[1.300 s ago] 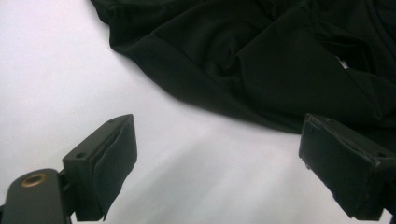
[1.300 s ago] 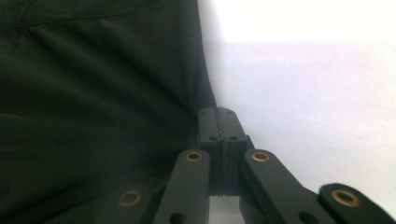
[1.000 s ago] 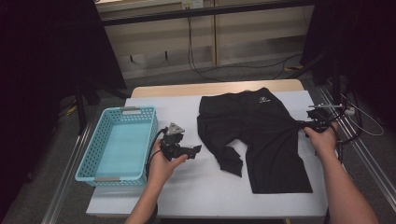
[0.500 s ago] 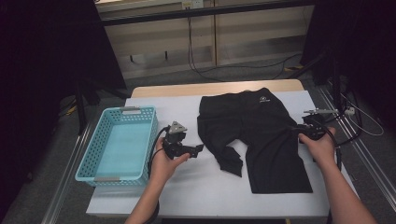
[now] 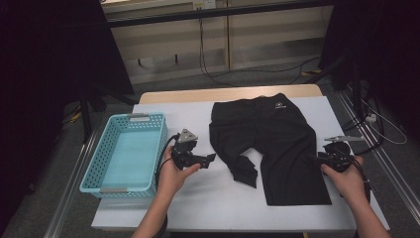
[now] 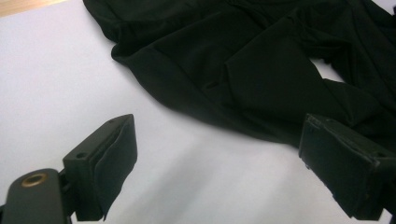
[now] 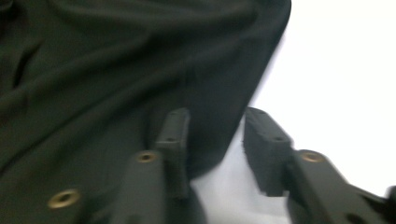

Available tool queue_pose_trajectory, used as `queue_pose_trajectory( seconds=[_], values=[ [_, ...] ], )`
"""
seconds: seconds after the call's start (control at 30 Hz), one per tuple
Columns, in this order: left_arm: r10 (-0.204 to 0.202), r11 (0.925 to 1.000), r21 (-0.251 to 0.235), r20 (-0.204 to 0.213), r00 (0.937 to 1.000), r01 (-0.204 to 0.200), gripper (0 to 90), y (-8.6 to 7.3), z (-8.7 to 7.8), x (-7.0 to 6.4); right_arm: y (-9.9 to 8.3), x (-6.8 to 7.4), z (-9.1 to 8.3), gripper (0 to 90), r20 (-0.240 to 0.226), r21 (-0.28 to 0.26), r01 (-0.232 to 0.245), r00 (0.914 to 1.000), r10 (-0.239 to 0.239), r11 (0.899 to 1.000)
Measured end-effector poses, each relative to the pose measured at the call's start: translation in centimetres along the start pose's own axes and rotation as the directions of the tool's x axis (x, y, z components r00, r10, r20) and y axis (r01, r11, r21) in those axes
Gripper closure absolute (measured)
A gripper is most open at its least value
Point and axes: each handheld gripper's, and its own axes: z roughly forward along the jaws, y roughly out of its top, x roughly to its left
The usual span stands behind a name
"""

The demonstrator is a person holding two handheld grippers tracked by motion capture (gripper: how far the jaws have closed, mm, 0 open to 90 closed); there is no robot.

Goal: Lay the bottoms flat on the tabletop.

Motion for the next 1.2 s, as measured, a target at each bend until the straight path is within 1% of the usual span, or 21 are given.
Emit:
queue_pose_trajectory(
  seconds=[0.03,0.1,0.13,0.17,0.23,0.47,0.53,0.57,0.6,0.63,0.67,0.7,0.73,0.77,0.8,0.87,0.97,1.0,1.03,1.13,1.2],
  values=[
    [0.000,1.0000,0.000,0.000,1.0000,0.000,11.8,0.0,0.0,0.0,0.0,0.0,0.0,68.6,0.000,0.000,0.000,1.0000,0.000,1.000],
    [0.003,1.0000,0.000,0.002,1.0000,-0.003,11.8,0.0,0.0,-0.2,-0.7,0.0,-0.7,78.8,-0.013,0.010,0.006,0.9999,-0.006,1.000],
    [0.003,1.0000,0.000,0.002,1.0000,-0.003,11.8,0.0,0.0,-0.2,-0.7,0.0,-0.7,78.8,-0.013,0.010,0.006,0.9999,-0.006,1.000],
    [0.004,1.0000,0.002,-0.001,1.0000,-0.004,11.8,0.0,0.1,-0.3,-1.0,-0.3,-1.1,90.0,-0.030,0.016,0.006,0.9995,-0.006,1.000],
    [-0.002,1.0000,0.006,0.002,1.0000,0.002,11.7,-0.1,0.1,-0.3,-1.4,-0.7,-1.2,90.0,-0.058,0.005,-0.007,0.9983,0.007,1.000],
    [0.000,1.0000,0.007,-0.002,1.0000,0.000,11.7,-0.1,0.3,-0.3,-1.8,-2.1,-2.0,90.0,-0.037,-0.014,-0.007,0.9993,0.006,1.000],
    [-0.004,1.0000,0.009,0.003,1.0000,0.004,11.7,-0.1,0.3,-0.3,-1.8,-2.3,-2.3,90.0,-0.045,-0.029,-0.025,0.9987,0.023,0.999],
    [-0.004,1.0000,0.007,-0.001,1.0000,0.004,11.7,-0.1,0.3,-0.4,-1.8,-2.4,-2.5,84.7,-0.070,-0.051,-0.040,0.9968,0.037,0.998],
    [0.001,0.9999,0.012,-0.002,1.0000,-0.001,11.8,-0.1,0.3,-0.3,-1.9,-1.9,-2.6,73.7,-0.068,-0.071,-0.038,0.9971,0.033,0.997],
    [0.001,0.9999,0.012,-0.002,1.0000,-0.001,11.7,-0.1,0.3,-0.3,-1.9,-1.9,-2.6,73.7,-0.068,-0.071,-0.038,0.9971,0.033,0.997],
    [0.003,0.9999,0.013,-0.002,1.0000,-0.003,11.7,-0.2,0.3,-0.3,-1.9,-1.4,-2.6,69.0,-0.078,-0.071,-0.024,0.9968,0.019,0.997],
    [0.006,0.9999,0.009,-0.005,1.0000,-0.006,11.7,-0.1,0.2,-0.4,-1.8,-0.1,-2.6,64.0,-0.083,-0.069,0.005,0.9965,-0.010,0.998],
    [0.006,0.9999,0.009,-0.005,1.0000,-0.006,11.8,-0.1,0.2,-0.4,-1.7,0.6,-2.5,63.6,-0.073,-0.059,0.032,0.9967,-0.036,0.998],
    [0.006,0.9999,0.014,-0.001,1.0000,-0.006,11.8,-0.1,0.1,-0.3,-1.7,0.6,-2.5,63.6,-0.073,-0.059,0.032,0.9967,-0.036,0.998],
    [0.004,1.0000,0.009,-0.003,1.0000,-0.004,11.8,-0.1,0.1,-0.3,-1.6,1.6,-2.1,61.6,-0.055,-0.029,0.074,0.9957,-0.075,0.997],
    [0.001,1.0000,0.007,-0.001,1.0000,-0.001,11.8,-0.2,-0.1,-0.3,-1.8,2.2,-1.6,62.3,-0.017,0.018,0.103,0.9946,-0.102,0.995],
    [-0.001,1.0000,0.000,-0.002,1.0000,0.001,11.8,-0.1,-0.2,-0.3,-2.0,2.2,-1.5,66.1,-0.007,0.005,0.113,0.9935,-0.113,0.994],
    [0.002,1.0000,-0.004,0.000,1.0000,-0.002,11.8,0.0,-0.3,-0.3,-2.2,1.9,-1.7,80.4,-0.015,-0.005,0.119,0.9927,-0.119,0.993],
    [0.002,1.0000,-0.004,0.000,1.0000,-0.002,11.8,0.0,-0.3,-0.3,-2.3,1.7,-1.8,87.5,-0.034,0.001,0.108,0.9936,-0.108,0.994],
    [0.003,0.9999,-0.012,0.011,0.9999,-0.003,11.8,0.3,-0.4,-0.5,-2.5,1.0,-2.0,89.4,-0.087,-0.001,0.060,0.9944,-0.060,0.998],
    [-0.003,0.9999,-0.015,0.016,0.9999,0.003,11.8,0.3,-0.4,-0.6,-2.5,0.6,-2.2,89.5,-0.088,0.005,0.052,0.9948,-0.051,0.999]
  ],
)
